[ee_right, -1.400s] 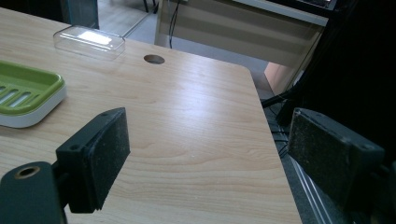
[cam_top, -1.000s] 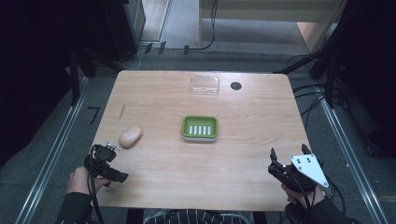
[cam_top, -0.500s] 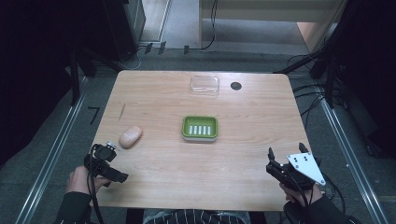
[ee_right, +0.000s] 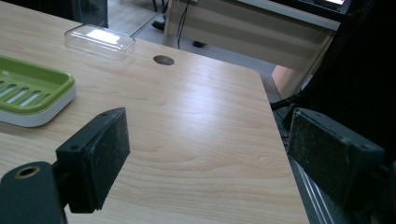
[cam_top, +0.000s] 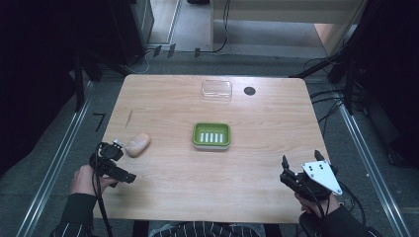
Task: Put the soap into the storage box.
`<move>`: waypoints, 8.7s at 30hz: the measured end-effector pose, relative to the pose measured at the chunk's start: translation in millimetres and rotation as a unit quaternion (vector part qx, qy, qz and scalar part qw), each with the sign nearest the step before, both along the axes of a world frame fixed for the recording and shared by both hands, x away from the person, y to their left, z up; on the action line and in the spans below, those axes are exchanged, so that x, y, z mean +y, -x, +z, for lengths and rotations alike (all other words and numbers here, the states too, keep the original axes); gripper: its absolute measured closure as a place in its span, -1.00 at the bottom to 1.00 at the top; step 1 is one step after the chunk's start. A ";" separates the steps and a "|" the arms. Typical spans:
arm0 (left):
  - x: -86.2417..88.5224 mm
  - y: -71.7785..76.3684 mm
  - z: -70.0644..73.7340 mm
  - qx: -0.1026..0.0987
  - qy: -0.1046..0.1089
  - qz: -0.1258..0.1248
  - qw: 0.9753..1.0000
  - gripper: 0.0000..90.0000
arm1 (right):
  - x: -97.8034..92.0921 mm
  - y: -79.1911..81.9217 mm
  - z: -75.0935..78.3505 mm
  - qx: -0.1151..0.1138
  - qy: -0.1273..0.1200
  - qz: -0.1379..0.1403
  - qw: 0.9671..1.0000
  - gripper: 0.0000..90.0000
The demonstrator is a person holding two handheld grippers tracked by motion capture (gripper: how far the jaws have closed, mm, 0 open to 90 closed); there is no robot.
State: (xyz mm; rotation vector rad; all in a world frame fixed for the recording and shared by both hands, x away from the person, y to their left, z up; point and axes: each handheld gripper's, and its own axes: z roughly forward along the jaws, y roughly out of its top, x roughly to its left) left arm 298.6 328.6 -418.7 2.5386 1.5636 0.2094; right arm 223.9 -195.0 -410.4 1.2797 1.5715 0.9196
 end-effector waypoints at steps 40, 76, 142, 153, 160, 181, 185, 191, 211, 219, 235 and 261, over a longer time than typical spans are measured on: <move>-19.1 -76.0 16.1 -0.020 0.016 -0.036 0.999 -1.00 | 0.7 -0.4 0.3 0.000 0.001 0.004 1.000 -0.70; -12.8 -125.2 -23.0 0.030 -0.006 -0.049 0.998 -0.67 | 1.1 -1.2 0.0 0.002 0.003 0.006 1.000 -0.70; -40.8 -109.9 1.2 0.001 -0.028 -0.119 0.993 -0.25 | 1.6 -1.0 0.2 0.002 0.001 0.005 1.000 -0.70; -58.3 -109.8 11.3 -0.010 -0.020 -0.146 0.989 -0.25 | 1.7 -1.5 -0.1 0.004 0.004 0.008 1.000 -0.70; -70.9 -111.7 15.0 -0.014 -0.020 -0.162 0.987 -0.25 | 1.5 -1.7 -0.5 0.005 0.004 0.007 1.000 -0.70; -101.3 -124.9 25.8 -0.024 -0.019 -0.217 0.976 -0.25 | -4.3 3.9 -1.3 0.008 0.009 -0.003 1.000 -0.70; -107.6 -126.2 26.0 -0.024 -0.018 -0.229 0.973 -0.25 | -4.9 4.5 -1.1 0.009 0.004 -0.006 1.000 -0.70; -114.6 -128.3 26.4 -0.027 -0.017 -0.238 0.971 -0.25 | -4.1 5.3 -0.9 0.011 0.008 -0.005 1.000 -0.70; -139.2 -136.8 33.4 -0.036 -0.014 -0.279 0.959 -0.25 | -9.4 11.1 -1.1 0.011 0.007 -0.016 1.000 -0.70; -148.2 -139.8 33.0 -0.033 -0.013 -0.296 0.954 -0.25 | -10.7 13.7 -1.1 0.010 0.008 -0.023 1.000 -0.70; -160.7 -144.1 34.5 -0.036 -0.013 -0.317 0.948 -0.25 | -12.3 19.2 -1.1 0.015 0.014 -0.030 0.999 -0.70; -178.9 -145.2 37.4 -0.050 -0.015 -0.350 0.935 -0.25 | -17.0 26.3 -0.8 0.016 0.011 -0.044 0.999 -0.70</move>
